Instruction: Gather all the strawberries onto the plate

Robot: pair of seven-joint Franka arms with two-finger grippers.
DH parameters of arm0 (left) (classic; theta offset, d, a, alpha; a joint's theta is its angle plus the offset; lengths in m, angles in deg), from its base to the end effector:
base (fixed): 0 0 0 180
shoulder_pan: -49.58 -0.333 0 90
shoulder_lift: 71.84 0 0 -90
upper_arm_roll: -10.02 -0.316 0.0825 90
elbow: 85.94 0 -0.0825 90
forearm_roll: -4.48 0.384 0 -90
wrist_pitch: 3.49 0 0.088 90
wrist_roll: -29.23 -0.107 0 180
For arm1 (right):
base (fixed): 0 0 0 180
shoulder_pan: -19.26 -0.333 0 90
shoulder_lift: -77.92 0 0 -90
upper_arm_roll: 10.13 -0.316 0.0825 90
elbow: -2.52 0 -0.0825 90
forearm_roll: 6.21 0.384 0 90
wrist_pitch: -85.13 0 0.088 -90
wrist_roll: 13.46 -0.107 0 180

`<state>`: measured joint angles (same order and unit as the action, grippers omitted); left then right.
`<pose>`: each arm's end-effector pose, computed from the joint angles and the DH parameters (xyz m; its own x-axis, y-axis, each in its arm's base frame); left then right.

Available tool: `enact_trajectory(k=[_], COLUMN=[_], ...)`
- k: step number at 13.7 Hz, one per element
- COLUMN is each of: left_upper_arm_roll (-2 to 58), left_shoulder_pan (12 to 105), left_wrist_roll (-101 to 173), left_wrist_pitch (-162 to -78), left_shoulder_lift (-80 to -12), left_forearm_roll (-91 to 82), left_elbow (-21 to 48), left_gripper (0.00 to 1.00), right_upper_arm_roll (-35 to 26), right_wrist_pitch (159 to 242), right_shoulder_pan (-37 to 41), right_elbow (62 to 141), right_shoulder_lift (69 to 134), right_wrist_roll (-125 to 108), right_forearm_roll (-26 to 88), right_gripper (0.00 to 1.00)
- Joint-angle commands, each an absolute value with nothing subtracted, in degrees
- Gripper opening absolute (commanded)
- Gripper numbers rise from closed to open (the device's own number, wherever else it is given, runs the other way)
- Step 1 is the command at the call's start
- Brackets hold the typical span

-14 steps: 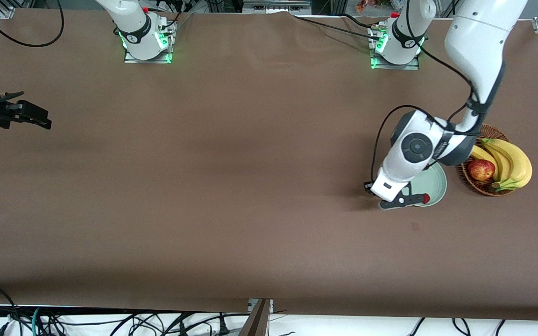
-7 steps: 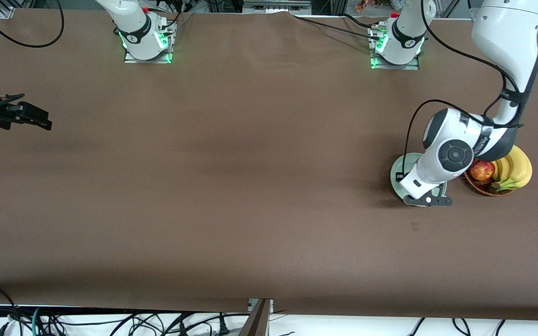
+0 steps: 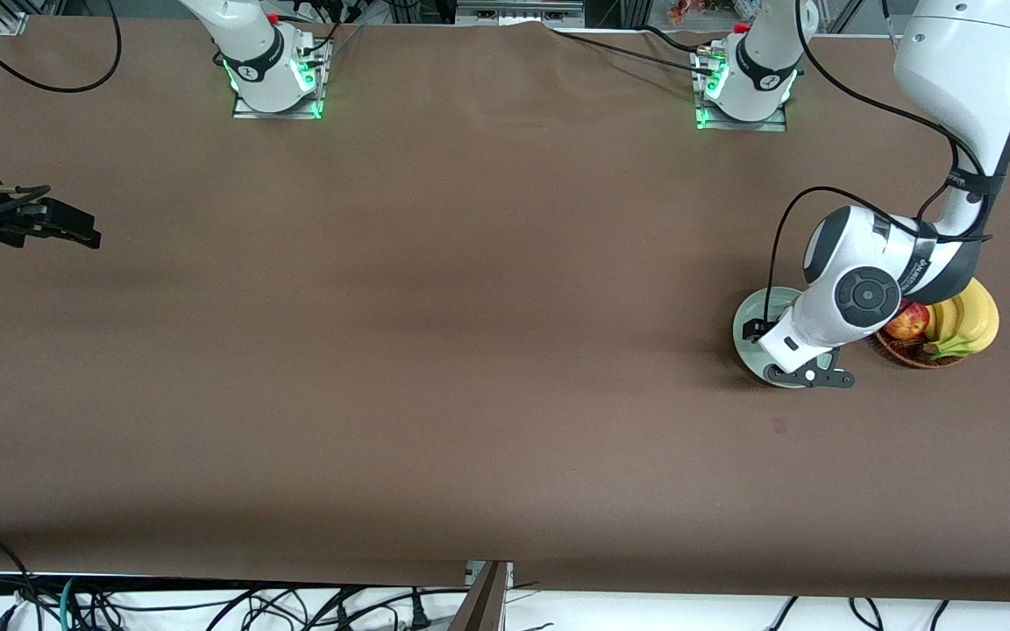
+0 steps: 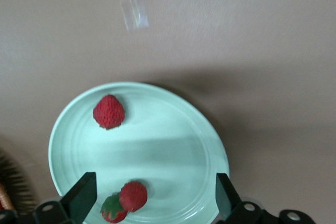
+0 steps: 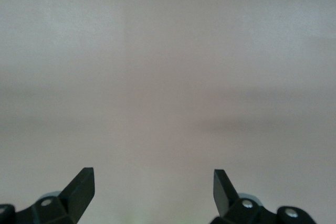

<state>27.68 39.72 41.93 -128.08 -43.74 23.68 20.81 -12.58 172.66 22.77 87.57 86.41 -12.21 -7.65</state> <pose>0.6197 -0.0622 0.2524 0.9875 -0.0933 -0.1271 -0.1100 -0.9852 -0.1315 0.5927 -0.0156 0.5765 0.9945 0.0025 -0.1049 0.0043 -0.9999 0.0165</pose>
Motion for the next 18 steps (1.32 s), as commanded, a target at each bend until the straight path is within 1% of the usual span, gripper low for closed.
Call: enact_trajectory(k=[1, 4, 6, 8, 10, 11, 12, 13, 14, 16, 17, 18], left_upper_arm_roll=[30.0, 30.9, 32.9, 33.2, 33.3, 33.0, 32.2, 30.1, 27.0, 17.3, 11.9, 9.3], left_shoulder_pan=[39.5, 39.9, 39.5, 39.4, 39.3, 39.3, 39.7, 40.3, 42.0, 46.5, 50.1, 51.9], left_wrist_roll=[40.7, 40.3, 37.3, 33.4, 28.7, 26.0, 23.2, 21.5, 20.8, 20.7, 20.6, 21.3], left_wrist_pitch=[-120.5, -106.5, -97.4, -88.7, -82.3, -80.8, -80.6, -80.6, -80.9, -81.4, -83.5, -88.3], left_shoulder_lift=[-45.0, -45.0, -45.0, -45.1, -45.5, -46.1, -48.5, -51.2, -54.8, -61.0, -64.8, -69.6], left_forearm_roll=[22.9, 20.9, 20.8, 19.6, 19.5, 18.8, 17.4, 16.8, 14.8, 7.2, 6.2, 6.2], left_elbow=[13.9, 3.1, -3.6, -10.5, -16.4, -17.8, -17.5, -16.4, -13.5, -7.0, -2.8, 3.1], left_gripper=[1.0, 1.0, 1.0, 1.0, 1.0, 1.0, 1.0, 1.0, 1.0, 1.0, 1.0, 1.0], right_upper_arm_roll=[-12.7, -12.7, -12.3, -12.3, -12.3, -12.3, -12.3, -12.3, -12.3, -12.3, -12.3, -12.3], right_wrist_pitch=[172.1, 172.1, 172.1, 172.1, 172.1, 172.1, 172.1, 172.1, 172.1, 172.1, 172.1, 172.1], right_shoulder_pan=[23.6, 23.8, 24.2, 24.0, 24.1, 24.1, 24.1, 24.1, 24.2, 24.1, 24.0, 24.1], right_elbow=[86.4, 86.3, 86.3, 86.3, 86.3, 86.3, 86.3, 86.2, 86.2, 86.2, 86.2, 86.2], right_shoulder_lift=[86.7, 86.6, 86.6, 86.6, 86.6, 86.6, 86.6, 86.6, 86.6, 86.6, 86.6, 86.6], right_wrist_roll=[-11.5, -11.4, -11.3, -11.4, -11.3, -11.3, -11.4, -11.4, -11.4, -11.4, -11.3, -11.3], right_forearm_roll=[-6.6, -6.4, -6.4, -6.3, -6.3, -6.3, -6.3, -6.3, -6.3, -6.3, -6.3, -6.3], right_gripper=[1.0, 1.0, 1.0, 1.0, 1.0, 1.0, 1.0, 1.0, 1.0, 1.0, 1.0, 1.0])
